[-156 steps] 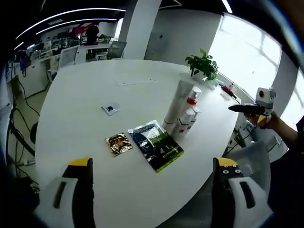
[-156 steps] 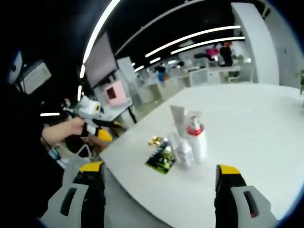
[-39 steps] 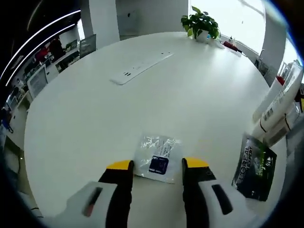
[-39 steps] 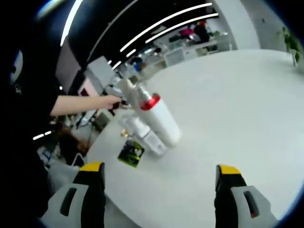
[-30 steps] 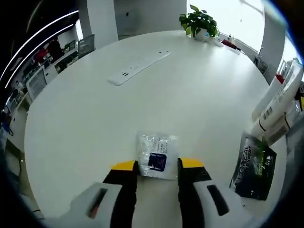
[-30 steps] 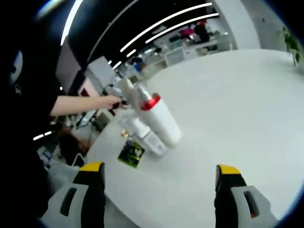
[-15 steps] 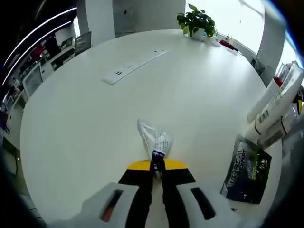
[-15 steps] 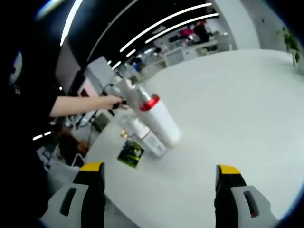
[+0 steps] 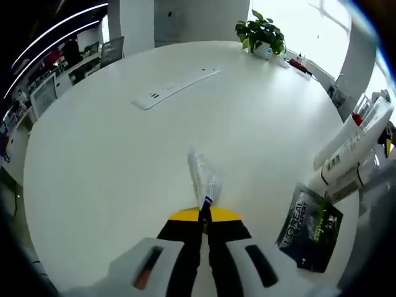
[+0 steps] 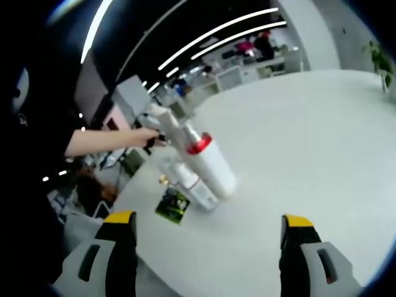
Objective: Arrange the skincare products in the storage area until every visible bottle or jar stands upright without overlapping.
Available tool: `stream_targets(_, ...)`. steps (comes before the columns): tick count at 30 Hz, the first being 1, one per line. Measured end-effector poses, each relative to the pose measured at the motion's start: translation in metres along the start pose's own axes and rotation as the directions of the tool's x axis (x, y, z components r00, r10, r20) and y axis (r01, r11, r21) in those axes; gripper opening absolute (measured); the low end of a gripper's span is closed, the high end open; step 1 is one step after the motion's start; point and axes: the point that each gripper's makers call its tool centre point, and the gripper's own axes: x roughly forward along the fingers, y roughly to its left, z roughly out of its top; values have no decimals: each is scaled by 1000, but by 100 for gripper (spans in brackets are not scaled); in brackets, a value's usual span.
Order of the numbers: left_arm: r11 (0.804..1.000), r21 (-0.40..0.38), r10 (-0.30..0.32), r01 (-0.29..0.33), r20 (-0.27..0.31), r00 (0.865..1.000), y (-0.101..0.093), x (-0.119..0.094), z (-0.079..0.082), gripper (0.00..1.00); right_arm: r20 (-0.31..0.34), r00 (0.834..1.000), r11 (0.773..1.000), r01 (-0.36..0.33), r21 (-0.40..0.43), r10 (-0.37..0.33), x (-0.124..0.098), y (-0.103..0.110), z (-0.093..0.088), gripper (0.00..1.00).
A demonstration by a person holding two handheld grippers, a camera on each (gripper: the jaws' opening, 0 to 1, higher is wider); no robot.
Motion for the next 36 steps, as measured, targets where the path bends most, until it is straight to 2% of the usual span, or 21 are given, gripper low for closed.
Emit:
stream_targets(6, 999, -31, -38, 39, 38, 999, -11, -21, 8, 4, 29, 1000, 1000, -7, -14, 7, -5, 4, 13, 99)
stream_targets(12, 996, -50, -72, 74, 39, 997, -22, -43, 8, 4, 52, 998, 999, -20, -39, 22, -10, 12, 25, 99)
stream_targets(18, 998, 10, -69, 69, 17, 997, -41, -67, 3, 4, 69, 997, 997, -40, -58, 44, -12, 23, 32, 99)
stream_targets(24, 997, 28, -66, 66, 7, 998, -51, -87, 0, 4, 80, 995, 996, -52, -79, 58, -17, 31, 35, 99)
stream_targets(28, 997, 45, -68, 68, 4, 998, -62, -105, 1, 4, 117, 991, 996, -53, -79, 62, -24, 36, 42, 99)
stream_targets(32, 996, 37, -85, 84, 46, 995, -80, -119, 10, 4, 100, 993, 995, -49, -87, 57, -25, 38, 39, 99)
stream_targets(36, 994, 52, -99, 96, 46, 994, -102, -133, 10, 5, 111, 991, 992, -56, -116, 69, -29, 47, 49, 99)
